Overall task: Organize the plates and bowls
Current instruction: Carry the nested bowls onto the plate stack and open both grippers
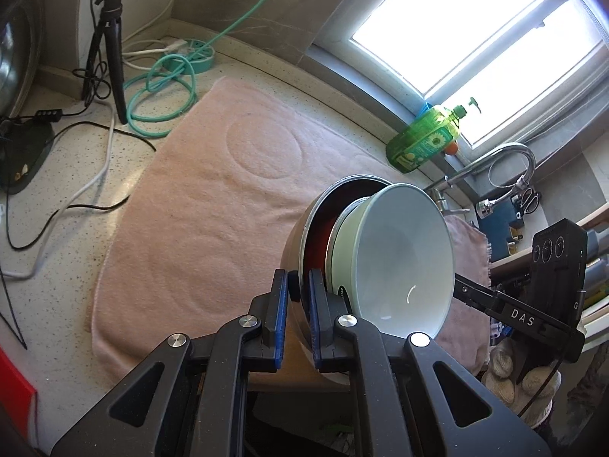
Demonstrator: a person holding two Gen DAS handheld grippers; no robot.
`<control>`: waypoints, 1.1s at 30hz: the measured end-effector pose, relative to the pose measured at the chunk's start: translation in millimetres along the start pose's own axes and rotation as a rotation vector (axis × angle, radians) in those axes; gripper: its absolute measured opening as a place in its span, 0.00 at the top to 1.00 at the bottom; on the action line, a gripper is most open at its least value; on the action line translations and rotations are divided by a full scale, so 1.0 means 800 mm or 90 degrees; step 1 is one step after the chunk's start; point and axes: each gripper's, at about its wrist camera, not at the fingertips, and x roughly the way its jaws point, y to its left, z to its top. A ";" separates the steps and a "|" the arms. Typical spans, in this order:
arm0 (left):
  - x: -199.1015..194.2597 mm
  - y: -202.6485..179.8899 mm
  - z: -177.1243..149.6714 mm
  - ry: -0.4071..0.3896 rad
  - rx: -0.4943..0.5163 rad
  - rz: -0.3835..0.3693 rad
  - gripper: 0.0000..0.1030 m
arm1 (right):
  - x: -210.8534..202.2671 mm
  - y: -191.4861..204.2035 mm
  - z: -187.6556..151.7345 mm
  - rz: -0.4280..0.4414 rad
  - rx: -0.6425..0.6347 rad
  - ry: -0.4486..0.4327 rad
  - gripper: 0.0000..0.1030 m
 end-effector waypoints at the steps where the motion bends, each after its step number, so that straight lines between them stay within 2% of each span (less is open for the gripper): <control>1: 0.004 -0.006 -0.001 0.003 0.003 -0.003 0.93 | -0.004 -0.007 -0.002 -0.004 0.005 -0.002 0.90; 13: 0.051 -0.061 -0.020 0.055 0.040 -0.017 0.93 | -0.025 -0.073 -0.026 -0.030 0.063 -0.002 0.90; 19: 0.067 -0.065 -0.025 0.072 0.034 -0.022 0.93 | -0.018 -0.090 -0.032 -0.031 0.081 0.011 0.90; 33: 0.083 -0.068 -0.032 0.084 0.034 0.000 0.93 | -0.011 -0.099 -0.038 -0.034 0.073 0.019 0.89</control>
